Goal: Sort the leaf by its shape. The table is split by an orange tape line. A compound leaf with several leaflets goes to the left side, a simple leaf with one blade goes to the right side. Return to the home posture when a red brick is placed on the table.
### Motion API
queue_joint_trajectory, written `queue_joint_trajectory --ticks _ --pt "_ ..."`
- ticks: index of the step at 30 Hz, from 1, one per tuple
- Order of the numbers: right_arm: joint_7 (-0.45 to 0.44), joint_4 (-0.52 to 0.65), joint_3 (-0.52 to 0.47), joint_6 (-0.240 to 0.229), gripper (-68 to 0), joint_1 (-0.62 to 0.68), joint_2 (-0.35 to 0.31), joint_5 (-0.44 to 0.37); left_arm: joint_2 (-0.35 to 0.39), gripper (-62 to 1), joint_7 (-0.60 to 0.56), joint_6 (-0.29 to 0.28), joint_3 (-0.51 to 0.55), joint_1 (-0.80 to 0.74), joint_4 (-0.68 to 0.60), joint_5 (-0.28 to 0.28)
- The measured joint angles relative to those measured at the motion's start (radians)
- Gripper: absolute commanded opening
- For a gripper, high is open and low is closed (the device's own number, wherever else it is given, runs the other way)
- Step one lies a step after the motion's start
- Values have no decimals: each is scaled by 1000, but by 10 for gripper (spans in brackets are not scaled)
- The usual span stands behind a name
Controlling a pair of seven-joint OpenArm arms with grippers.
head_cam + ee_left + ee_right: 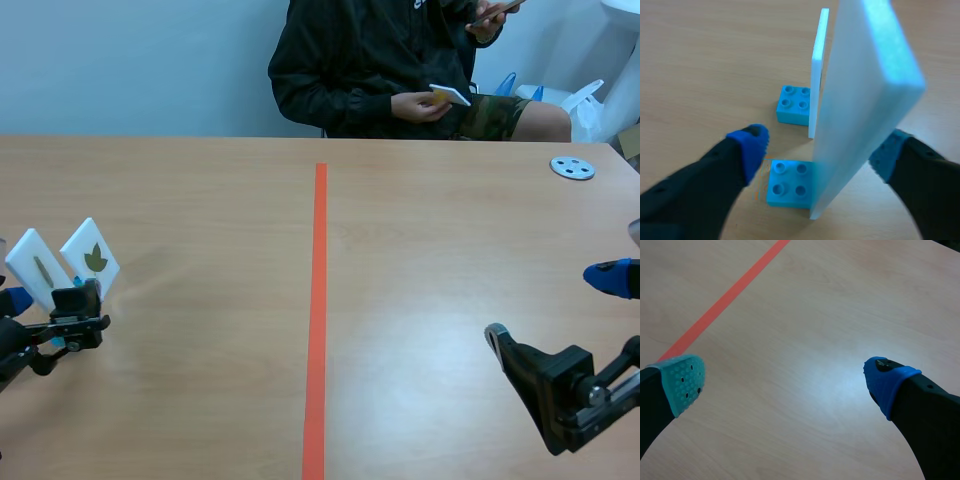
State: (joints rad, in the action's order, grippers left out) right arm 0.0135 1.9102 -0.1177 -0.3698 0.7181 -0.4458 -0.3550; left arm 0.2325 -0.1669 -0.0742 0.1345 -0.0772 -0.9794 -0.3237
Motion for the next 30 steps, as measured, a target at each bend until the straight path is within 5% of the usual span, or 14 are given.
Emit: queue_joint_trajectory --ticks 7,20,23,30 --pt "0 0 0 0 4 0 0 0 3 14 7 -1 0 -29 -71 0" --pt "0 0 0 0 4 0 0 0 65 14 170 -15 71 -232 -654 0" --pt "0 0 0 0 4 0 0 0 65 14 246 -70 91 -285 -784 -25" --pt "0 0 0 0 4 0 0 0 64 14 309 -313 87 -463 -1015 -64"
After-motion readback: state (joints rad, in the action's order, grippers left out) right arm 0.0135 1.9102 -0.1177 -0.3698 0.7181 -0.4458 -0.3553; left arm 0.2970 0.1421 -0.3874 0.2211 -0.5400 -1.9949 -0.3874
